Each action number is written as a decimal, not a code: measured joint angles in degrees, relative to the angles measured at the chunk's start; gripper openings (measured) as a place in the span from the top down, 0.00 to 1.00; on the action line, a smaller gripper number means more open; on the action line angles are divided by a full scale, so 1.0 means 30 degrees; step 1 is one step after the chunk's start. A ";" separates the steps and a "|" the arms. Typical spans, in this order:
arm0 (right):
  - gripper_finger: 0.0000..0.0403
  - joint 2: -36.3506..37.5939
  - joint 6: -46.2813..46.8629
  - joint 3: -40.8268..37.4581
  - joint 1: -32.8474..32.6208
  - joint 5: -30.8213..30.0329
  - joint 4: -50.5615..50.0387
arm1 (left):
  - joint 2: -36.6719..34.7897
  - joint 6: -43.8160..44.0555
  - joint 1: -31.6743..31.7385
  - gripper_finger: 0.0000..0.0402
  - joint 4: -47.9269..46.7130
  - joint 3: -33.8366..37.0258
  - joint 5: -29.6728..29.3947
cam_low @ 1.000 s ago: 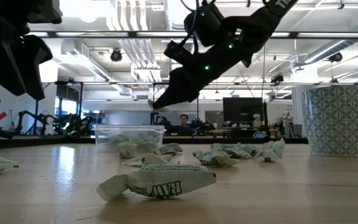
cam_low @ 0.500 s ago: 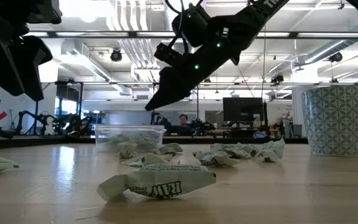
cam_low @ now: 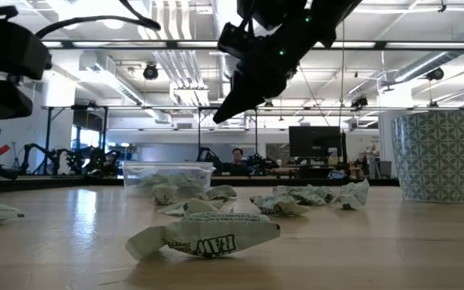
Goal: Pick and place Stevia / Truvia into bins
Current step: Put the stevia packet into the transparent bin
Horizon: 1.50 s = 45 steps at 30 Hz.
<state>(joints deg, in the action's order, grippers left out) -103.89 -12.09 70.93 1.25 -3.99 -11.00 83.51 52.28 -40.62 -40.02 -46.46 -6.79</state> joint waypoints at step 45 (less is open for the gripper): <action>0.80 0.0178 0.6142 -0.0035 -0.4090 -0.0016 -0.8416 | -0.0688 -0.8606 0.3880 1.00 0.0295 -0.0291 -1.3973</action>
<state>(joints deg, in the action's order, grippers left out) -103.35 6.34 70.83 -11.02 -4.04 -36.25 81.45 26.46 -28.98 -39.13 -47.33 -48.71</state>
